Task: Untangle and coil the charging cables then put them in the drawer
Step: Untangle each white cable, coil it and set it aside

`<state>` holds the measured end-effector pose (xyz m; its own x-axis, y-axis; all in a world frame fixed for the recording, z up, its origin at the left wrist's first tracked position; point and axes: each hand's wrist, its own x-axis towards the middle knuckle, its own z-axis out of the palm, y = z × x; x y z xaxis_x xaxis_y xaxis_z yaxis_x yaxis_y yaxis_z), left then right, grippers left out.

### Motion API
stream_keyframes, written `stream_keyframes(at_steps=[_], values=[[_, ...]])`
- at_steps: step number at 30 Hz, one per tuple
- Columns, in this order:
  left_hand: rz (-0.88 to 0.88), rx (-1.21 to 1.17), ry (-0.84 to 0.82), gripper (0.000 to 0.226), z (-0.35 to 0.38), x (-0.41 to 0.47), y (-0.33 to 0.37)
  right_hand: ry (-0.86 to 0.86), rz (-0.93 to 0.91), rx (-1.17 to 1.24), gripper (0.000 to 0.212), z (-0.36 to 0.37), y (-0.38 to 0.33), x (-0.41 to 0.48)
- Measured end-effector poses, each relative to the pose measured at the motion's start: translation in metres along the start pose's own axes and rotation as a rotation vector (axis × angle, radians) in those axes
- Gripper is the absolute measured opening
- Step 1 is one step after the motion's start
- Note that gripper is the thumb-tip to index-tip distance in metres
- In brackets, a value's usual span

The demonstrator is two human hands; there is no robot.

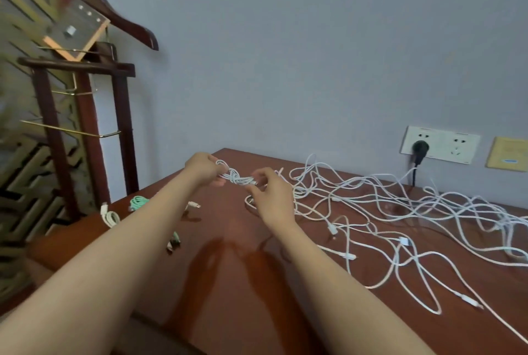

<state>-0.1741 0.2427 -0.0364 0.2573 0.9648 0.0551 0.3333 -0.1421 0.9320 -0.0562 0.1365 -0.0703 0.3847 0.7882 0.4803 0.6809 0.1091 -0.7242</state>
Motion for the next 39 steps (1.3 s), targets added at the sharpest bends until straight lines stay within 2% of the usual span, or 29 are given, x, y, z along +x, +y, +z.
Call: stream_keyframes(at_steps=[3, 6, 8, 11, 14, 17, 23, 28, 33, 39], values=[[-0.038, 0.025, 0.037, 0.023, -0.009, 0.015, -0.014, 0.003, 0.045, 0.061, 0.020, 0.024, 0.002, 0.005], [-0.011, 0.147, 0.102, 0.019, -0.012, 0.024, -0.023, -0.020, 0.048, 0.094, 0.022, 0.045, 0.000, 0.011], [0.033, 0.341, 0.145, 0.005, -0.015, 0.027, -0.025, -0.051, 0.022, 0.072, 0.024, 0.056, -0.001, 0.015], [0.093, 0.677, 0.137, 0.025, -0.024, 0.033, -0.035, -0.091, -0.010, 0.033, 0.027, 0.070, -0.002, 0.021], [0.089, 0.881, 0.097, 0.027, -0.034, 0.042, -0.047, -0.114, -0.019, 0.000, 0.028, 0.081, -0.003, 0.024], [0.066, 0.920, 0.094, 0.026, -0.040, 0.049, -0.056, -0.163, 0.002, 0.005, 0.028, 0.093, -0.003, 0.024], [0.076, 0.958, 0.009, 0.042, -0.038, 0.054, -0.071, -0.352, 0.024, -0.043, 0.037, 0.112, 0.001, 0.029], [0.090, 0.995, 0.004, 0.040, -0.036, 0.054, -0.067, -0.466, 0.031, -0.079, 0.045, 0.111, 0.003, 0.036], [0.103, 1.031, 0.024, 0.046, -0.033, 0.043, -0.047, -0.451, 0.004, -0.092, 0.045, 0.090, -0.003, 0.043], [0.167, 0.981, -0.014, 0.042, -0.015, 0.023, -0.011, -0.358, 0.031, -0.103, 0.034, 0.029, -0.003, 0.043]])
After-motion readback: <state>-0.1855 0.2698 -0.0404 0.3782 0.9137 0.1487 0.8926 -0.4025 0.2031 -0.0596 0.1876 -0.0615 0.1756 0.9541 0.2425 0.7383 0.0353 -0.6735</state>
